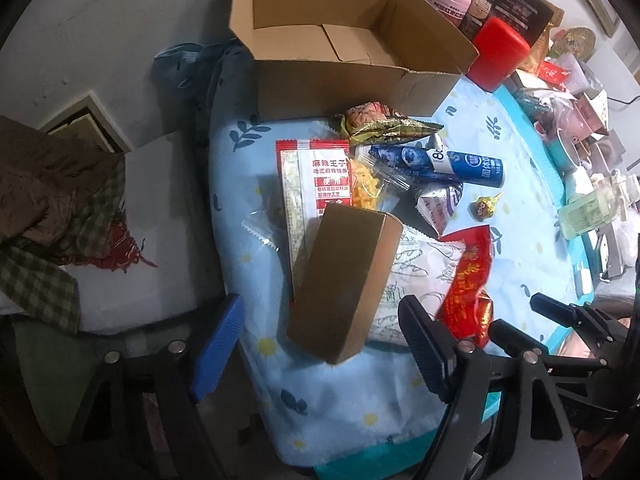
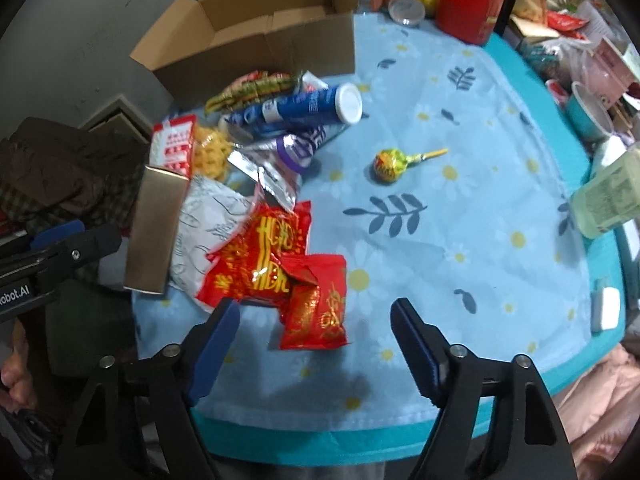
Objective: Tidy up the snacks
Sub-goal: 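Grasp the gold box with the left tool while the right tool grasps a red candy packet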
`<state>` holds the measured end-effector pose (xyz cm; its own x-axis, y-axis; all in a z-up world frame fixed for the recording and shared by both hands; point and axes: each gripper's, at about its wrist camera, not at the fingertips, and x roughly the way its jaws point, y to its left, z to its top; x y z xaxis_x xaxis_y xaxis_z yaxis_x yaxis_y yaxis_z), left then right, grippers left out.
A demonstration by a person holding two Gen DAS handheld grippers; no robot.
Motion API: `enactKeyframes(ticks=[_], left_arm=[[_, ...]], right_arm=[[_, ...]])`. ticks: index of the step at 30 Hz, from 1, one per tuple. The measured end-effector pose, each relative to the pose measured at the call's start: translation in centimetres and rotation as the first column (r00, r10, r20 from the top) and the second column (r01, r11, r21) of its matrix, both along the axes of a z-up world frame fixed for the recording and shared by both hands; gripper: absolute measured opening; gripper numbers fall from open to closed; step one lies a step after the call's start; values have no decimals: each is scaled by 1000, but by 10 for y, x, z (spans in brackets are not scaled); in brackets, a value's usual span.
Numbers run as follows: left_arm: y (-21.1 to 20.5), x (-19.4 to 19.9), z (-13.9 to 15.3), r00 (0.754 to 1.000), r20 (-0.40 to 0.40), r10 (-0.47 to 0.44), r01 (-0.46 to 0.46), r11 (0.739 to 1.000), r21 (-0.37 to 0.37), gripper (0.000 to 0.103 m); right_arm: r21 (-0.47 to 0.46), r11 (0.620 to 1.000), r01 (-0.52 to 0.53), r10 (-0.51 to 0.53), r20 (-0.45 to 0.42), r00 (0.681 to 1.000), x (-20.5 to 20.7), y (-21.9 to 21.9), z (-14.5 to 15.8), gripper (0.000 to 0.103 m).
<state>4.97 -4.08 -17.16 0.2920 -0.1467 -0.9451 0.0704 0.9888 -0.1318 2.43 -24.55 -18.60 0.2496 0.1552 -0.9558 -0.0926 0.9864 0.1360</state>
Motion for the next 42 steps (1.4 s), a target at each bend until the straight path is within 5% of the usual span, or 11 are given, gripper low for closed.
enactKeyframes(ticks=[3, 5, 11, 15, 21, 42], left_arm=[[-2, 5, -11, 1000, 7, -17, 17, 1000, -14, 79], [-4, 10, -22, 999, -17, -27, 27, 999, -18, 67], [-5, 22, -46, 996, -79, -51, 45, 996, -77, 67], [-5, 24, -54, 993, -100, -60, 46, 990, -136, 55], [-12, 23, -52, 989, -98, -112, 102, 990, -100, 45], [-4, -10, 1, 994, -39, -99, 93, 986, -138, 44]], right_arm=[[2, 1000, -8, 8, -12, 1000, 3, -1, -11, 74], [0, 1000, 2, -2, -34, 999, 5, -3, -19, 70], [-4, 1000, -1, 1, -61, 998, 10, -4, -34, 61], [-1, 1000, 8, -8, -81, 997, 12, -5, -41, 41], [10, 1000, 18, -18, -85, 996, 13, -4, -50, 33], [53, 999, 12, -11, -22, 1000, -16, 3, 11, 30]])
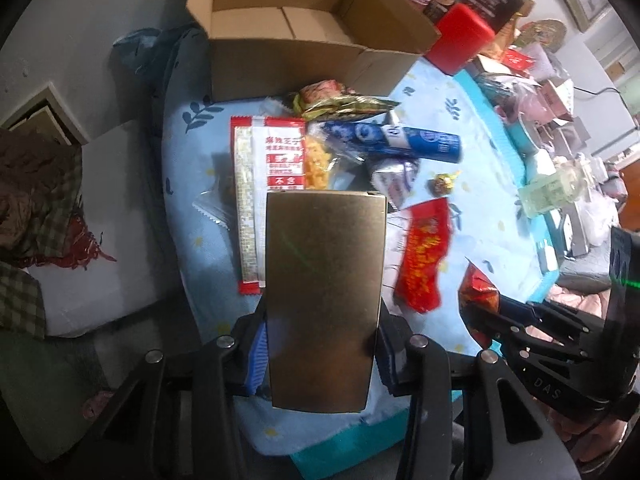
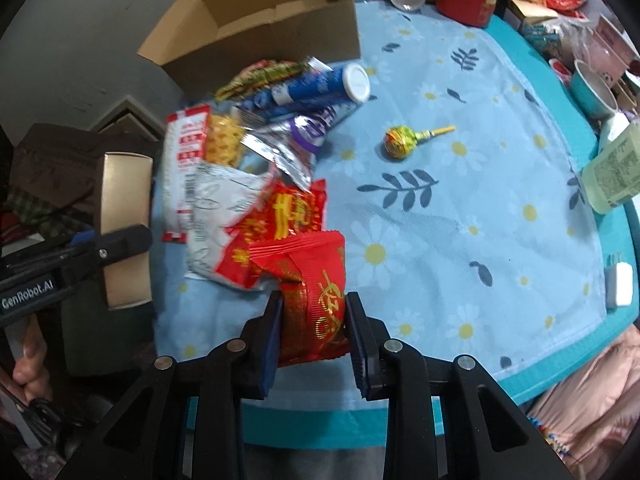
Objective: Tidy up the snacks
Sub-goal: 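Grasp the gold box with the left tool while the right tool grasps a red candy packet, then carry the gold box and red packet into the cardboard box and release both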
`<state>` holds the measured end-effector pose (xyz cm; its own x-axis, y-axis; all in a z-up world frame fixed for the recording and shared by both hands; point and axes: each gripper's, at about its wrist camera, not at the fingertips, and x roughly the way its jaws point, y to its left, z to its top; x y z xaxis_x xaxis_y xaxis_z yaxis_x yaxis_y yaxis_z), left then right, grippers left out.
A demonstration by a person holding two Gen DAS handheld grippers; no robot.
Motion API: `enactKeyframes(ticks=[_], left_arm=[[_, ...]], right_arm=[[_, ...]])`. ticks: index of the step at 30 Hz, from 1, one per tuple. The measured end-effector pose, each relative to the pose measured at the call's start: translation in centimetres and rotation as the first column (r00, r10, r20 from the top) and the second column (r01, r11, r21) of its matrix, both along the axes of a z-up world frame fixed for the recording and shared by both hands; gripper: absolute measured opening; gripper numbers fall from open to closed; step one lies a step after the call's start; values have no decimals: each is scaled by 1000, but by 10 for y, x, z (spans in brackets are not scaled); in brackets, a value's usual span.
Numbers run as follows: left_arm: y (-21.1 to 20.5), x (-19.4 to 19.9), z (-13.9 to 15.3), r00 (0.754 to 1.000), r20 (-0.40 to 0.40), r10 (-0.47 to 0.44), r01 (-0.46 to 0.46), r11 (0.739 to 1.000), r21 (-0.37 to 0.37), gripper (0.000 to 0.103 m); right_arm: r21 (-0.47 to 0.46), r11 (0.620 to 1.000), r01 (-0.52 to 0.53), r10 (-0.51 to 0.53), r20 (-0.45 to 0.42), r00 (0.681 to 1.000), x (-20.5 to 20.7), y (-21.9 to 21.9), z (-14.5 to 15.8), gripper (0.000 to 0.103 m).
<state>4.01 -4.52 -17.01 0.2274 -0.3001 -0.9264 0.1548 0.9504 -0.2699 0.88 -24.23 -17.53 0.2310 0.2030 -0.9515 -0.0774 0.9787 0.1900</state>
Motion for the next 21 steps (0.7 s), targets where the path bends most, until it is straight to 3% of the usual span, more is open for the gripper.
enactKeyframes(ticks=[4, 11, 21], left_arm=[[-1, -6, 18, 1000, 28, -6, 7, 1000, -10, 44], [4, -3, 64, 989, 149, 20, -20, 1000, -2, 44], [11, 23, 122, 957, 282, 70, -61, 997, -43, 44]], right_arm=[[-1, 999, -35, 35, 30, 999, -1, 10, 15, 30], [1, 995, -101, 100, 111, 989, 4, 23, 53, 30], [-9, 978, -210, 204, 292, 935, 44, 51, 121, 29]])
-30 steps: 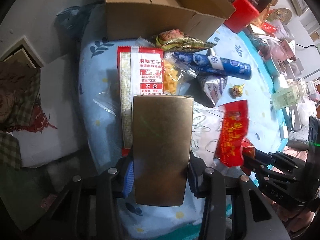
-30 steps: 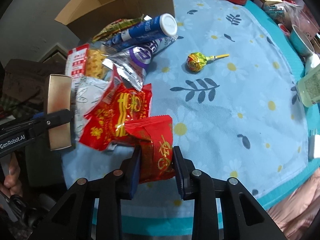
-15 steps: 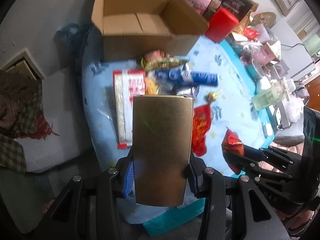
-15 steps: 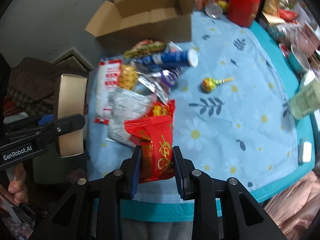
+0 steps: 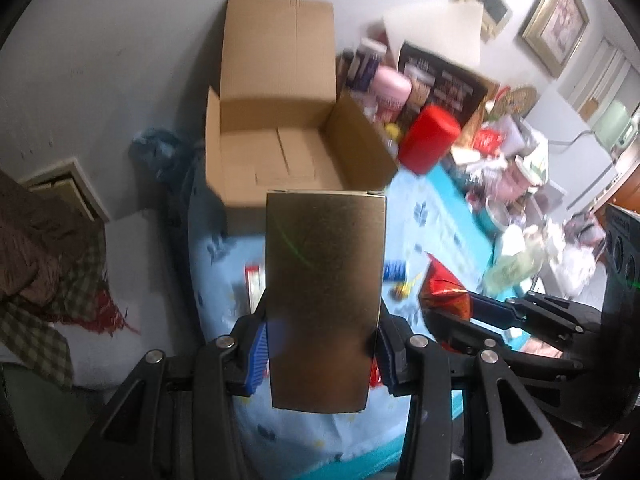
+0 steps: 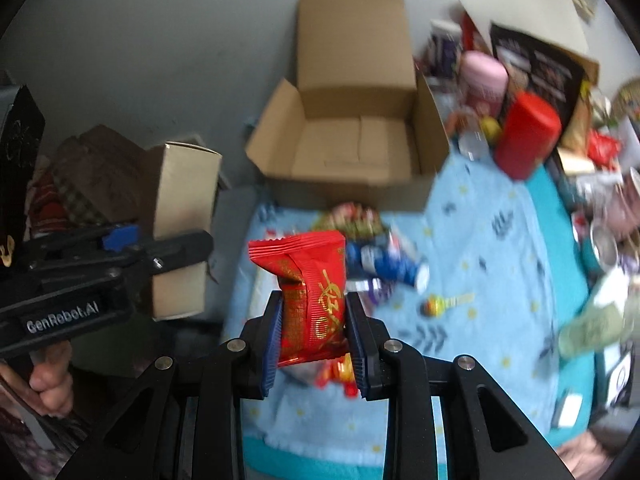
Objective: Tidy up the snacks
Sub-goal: 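Carry the gold box and red packet into the cardboard box and release both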
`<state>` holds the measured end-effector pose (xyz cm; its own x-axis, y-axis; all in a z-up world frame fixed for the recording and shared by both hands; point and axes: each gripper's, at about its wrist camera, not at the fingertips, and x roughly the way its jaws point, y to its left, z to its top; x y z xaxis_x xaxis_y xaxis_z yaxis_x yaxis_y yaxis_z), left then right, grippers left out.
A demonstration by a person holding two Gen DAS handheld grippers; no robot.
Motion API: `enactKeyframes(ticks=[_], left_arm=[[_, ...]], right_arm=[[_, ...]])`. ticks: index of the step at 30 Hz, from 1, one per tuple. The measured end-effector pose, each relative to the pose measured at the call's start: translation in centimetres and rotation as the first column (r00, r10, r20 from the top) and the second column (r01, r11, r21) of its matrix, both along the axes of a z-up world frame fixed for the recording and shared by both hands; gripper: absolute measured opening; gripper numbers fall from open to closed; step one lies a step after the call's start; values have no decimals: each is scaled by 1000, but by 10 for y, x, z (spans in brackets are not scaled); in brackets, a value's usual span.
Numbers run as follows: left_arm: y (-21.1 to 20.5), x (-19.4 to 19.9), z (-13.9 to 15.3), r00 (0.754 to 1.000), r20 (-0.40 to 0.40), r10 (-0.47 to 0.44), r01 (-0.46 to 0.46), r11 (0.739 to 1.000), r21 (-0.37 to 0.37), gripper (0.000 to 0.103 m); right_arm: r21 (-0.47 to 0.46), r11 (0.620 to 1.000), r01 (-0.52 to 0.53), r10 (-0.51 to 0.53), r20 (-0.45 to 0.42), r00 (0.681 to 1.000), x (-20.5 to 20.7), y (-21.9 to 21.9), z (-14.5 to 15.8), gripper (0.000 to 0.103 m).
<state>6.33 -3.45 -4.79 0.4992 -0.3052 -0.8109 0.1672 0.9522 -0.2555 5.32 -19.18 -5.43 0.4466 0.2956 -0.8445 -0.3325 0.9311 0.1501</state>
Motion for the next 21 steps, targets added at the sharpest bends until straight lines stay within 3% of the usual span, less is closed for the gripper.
enactKeyframes(ticks=[4, 12, 21], left_arm=[[1, 22, 28, 998, 68, 9, -6, 999, -35, 44], [1, 70, 61, 984, 175, 28, -27, 1000, -9, 44], [0, 144, 51, 982, 181, 47, -50, 999, 12, 44]], right_arm=[[16, 999, -34, 34, 54, 998, 21, 7, 19, 29], [46, 996, -74, 68, 123, 990, 74, 14, 44, 29], [39, 996, -83, 78, 128, 989, 154, 14, 37, 29]])
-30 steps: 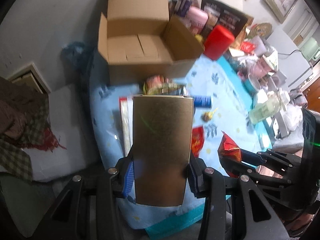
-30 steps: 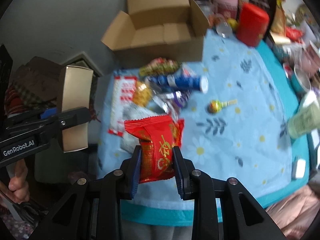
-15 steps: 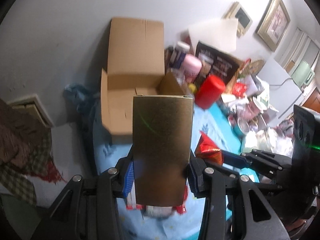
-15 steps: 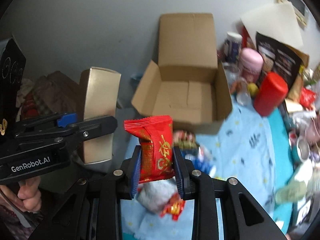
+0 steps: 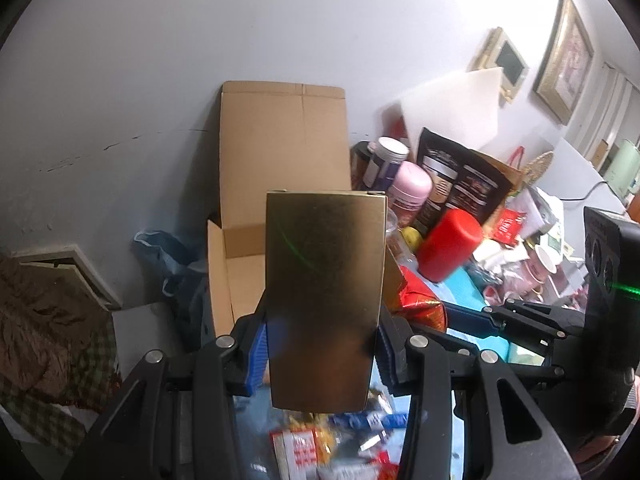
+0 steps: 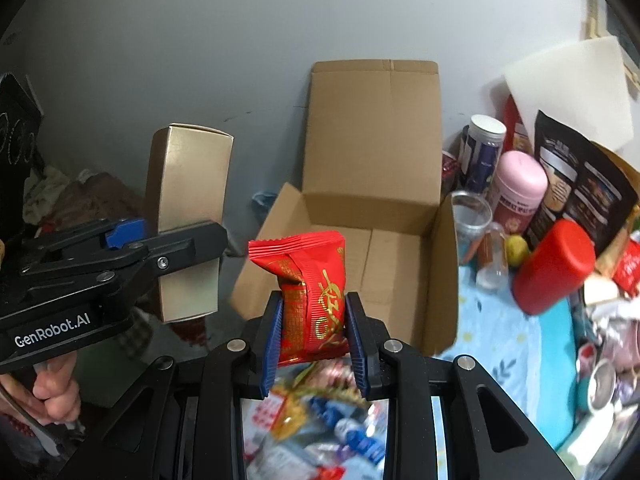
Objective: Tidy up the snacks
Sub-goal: 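Carry the gold box and red packet into the cardboard box and release both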
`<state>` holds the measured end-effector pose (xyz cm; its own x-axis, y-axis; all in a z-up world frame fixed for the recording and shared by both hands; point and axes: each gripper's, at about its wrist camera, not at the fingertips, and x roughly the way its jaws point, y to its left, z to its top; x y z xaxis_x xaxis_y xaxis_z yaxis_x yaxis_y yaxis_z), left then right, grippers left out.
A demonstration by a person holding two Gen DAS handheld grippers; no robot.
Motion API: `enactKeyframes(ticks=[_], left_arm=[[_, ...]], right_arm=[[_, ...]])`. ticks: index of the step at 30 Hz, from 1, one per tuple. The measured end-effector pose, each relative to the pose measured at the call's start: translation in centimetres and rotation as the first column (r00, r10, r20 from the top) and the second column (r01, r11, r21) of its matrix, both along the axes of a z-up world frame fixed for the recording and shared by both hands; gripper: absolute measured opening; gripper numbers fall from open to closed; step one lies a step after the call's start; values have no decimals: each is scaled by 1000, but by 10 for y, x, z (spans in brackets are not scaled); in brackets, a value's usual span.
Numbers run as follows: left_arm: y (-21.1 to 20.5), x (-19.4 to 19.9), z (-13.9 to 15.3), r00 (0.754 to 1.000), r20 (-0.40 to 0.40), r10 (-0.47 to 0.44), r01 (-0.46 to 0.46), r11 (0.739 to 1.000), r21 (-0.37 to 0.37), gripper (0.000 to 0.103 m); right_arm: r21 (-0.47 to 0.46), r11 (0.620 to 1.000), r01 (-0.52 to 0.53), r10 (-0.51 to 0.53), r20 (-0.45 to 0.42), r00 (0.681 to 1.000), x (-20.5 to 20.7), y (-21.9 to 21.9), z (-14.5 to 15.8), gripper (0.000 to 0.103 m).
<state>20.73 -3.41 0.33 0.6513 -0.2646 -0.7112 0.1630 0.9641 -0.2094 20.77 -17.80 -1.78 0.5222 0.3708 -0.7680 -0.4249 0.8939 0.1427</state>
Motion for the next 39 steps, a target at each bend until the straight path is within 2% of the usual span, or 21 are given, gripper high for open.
enactKeyframes(ticks=[6, 12, 18, 22, 30, 33, 38, 39], left_arm=[[-4, 60, -25, 1000, -27, 1, 0, 1000, 31, 44], [-12, 114, -64, 997, -83, -8, 14, 997, 72, 44], [-25, 152, -106, 987, -161, -28, 45, 993, 108, 44], [-30, 169, -135, 975, -222, -26, 57, 989, 135, 44], [-37, 189, -173, 948, -319, 14, 57, 975, 213, 44], [-38, 194, -185, 932, -361, 37, 52, 971, 235, 44], [-41, 194, -199, 911, -409, 58, 63, 959, 275, 44], [-41, 193, -200, 908, -414, 64, 64, 955, 289, 45]], right_arm=[[-28, 1000, 4, -5, -14, 1000, 56, -1, -22, 29], [-60, 998, 29, -31, -29, 999, 112, -2, -54, 29], [-102, 993, 67, -73, -62, 995, 149, -7, -86, 29], [-147, 986, 76, -91, -100, 991, 165, -7, -110, 29], [-199, 977, 81, -114, -157, 981, 181, -6, -142, 30], [-270, 960, 81, -118, -127, 985, 181, -1, -147, 30], [-314, 947, 69, -110, -116, 987, 180, 4, -151, 33], [-320, 945, 67, -110, -118, 987, 179, 6, -152, 38]])
